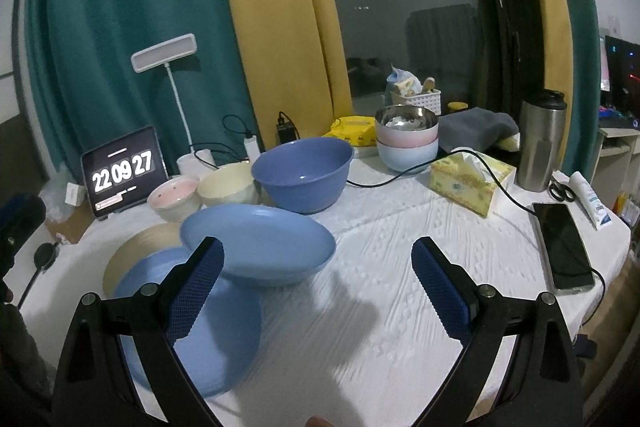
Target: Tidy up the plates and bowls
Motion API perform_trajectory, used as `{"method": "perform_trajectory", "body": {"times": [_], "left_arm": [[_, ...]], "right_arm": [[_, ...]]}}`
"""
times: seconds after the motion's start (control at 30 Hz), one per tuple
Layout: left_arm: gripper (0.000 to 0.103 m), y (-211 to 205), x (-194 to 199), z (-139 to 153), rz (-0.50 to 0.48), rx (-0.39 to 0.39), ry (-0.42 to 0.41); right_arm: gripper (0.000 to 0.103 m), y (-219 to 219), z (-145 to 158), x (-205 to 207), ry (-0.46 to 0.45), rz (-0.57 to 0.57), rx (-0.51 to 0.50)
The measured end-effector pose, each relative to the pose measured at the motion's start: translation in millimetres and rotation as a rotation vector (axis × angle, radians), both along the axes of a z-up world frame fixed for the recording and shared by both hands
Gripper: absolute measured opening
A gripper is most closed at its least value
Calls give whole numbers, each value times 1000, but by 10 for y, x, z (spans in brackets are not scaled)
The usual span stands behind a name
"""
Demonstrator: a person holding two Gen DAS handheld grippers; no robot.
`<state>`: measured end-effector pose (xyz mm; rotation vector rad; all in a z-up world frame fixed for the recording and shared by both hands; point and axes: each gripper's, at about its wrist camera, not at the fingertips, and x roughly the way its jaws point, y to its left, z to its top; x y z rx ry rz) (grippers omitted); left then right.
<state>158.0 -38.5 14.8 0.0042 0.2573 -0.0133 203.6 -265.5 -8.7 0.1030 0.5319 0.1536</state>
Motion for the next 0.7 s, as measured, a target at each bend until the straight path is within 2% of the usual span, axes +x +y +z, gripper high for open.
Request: {"method": "perform_trajectory", "body": {"times": [0.4,0.7], "left_arm": [[102,-34,558,-123,4,6,83],[102,-58,936,-288,0,7,165]], "right_arm": [[97,-57,-127,485,56,2,9],[97,-66,-333,881,120,11,22]]}}
